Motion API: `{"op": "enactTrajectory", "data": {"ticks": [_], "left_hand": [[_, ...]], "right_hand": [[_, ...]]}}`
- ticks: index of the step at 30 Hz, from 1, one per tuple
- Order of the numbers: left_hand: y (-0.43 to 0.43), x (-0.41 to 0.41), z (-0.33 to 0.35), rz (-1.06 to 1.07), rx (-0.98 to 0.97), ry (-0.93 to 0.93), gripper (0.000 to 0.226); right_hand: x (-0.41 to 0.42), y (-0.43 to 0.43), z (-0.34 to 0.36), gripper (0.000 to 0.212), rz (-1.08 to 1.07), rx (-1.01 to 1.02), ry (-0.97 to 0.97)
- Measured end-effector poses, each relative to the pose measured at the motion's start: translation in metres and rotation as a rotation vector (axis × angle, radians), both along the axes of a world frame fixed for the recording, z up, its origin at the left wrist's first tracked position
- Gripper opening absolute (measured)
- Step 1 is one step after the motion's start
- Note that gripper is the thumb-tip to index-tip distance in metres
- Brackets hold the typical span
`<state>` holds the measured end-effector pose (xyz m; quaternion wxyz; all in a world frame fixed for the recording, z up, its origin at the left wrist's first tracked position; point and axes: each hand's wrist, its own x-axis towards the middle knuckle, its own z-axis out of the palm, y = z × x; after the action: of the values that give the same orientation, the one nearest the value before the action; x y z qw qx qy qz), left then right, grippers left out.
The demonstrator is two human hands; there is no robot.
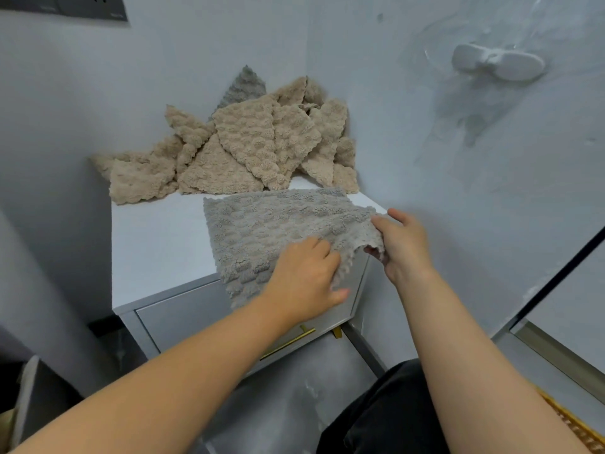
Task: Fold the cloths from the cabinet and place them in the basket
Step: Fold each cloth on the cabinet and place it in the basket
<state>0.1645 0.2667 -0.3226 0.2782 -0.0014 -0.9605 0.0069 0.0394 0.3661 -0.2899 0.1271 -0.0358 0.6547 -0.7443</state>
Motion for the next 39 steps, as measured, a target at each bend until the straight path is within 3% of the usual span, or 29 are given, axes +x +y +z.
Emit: {"op": "enactTrajectory", "data": {"ticks": [3, 6, 8, 12, 15, 17, 19, 22, 25, 29, 32, 36, 39], "left_hand": [[-0.005, -0.004, 0.001, 0.081, 0.155, -0.019, 0.007], [-0.010, -0.004, 0.017, 0.161, 0.452, -0.019, 0.011], [-0.012, -0.005, 0.028, 0.187, 0.631, -0.011, 0.010], [-0.019, -0.007, 0.035, 0.186, 0.619, 0.002, 0.015], [-0.024, -0.010, 0.036, 0.191, 0.615, 0.014, 0.015], [-0.024, -0.012, 0.040, 0.193, 0.629, -0.004, 0.015], [-0.025, -0.013, 0.044, 0.197, 0.620, -0.035, 0.016], [-0.029, -0.013, 0.050, 0.198, 0.601, -0.125, 0.027], [-0.036, -0.012, 0.057, 0.187, 0.611, -0.291, 0.044], [-0.053, -0.006, 0.065, 0.175, 0.557, -0.515, 0.020], [-0.073, 0.005, 0.073, 0.202, 0.598, -0.683, 0.042], [-0.102, 0.022, 0.084, 0.183, 0.712, -0.698, 0.042], [-0.121, 0.034, 0.085, 0.097, 0.939, -0.612, 0.027]], "right_hand": [[-0.001, 0.005, 0.001, 0.043, -0.002, 0.065, -0.003], [-0.005, 0.011, 0.002, 0.037, -0.047, 0.354, 0.195], [-0.001, 0.012, 0.005, 0.032, -0.016, 0.444, 0.310], [0.004, 0.011, 0.013, 0.044, 0.238, 0.475, 0.432], [0.009, 0.008, 0.005, 0.056, 0.403, 0.716, 0.606], [0.013, 0.003, -0.004, 0.059, 0.404, 0.947, 0.718], [0.014, -0.001, -0.008, 0.049, 0.306, 1.046, 0.802], [0.014, -0.003, -0.006, 0.024, 0.053, 0.873, 0.923], [0.013, -0.003, -0.001, 0.027, -0.032, 0.705, 0.931], [0.010, -0.003, -0.001, 0.020, -0.068, 0.620, 0.806], [0.005, -0.001, 0.003, 0.014, -0.121, 0.497, 0.670], [-0.005, 0.005, 0.006, 0.025, -0.096, 0.330, 0.524], [-0.009, 0.007, 0.006, 0.029, -0.012, 0.285, 0.481]]}}
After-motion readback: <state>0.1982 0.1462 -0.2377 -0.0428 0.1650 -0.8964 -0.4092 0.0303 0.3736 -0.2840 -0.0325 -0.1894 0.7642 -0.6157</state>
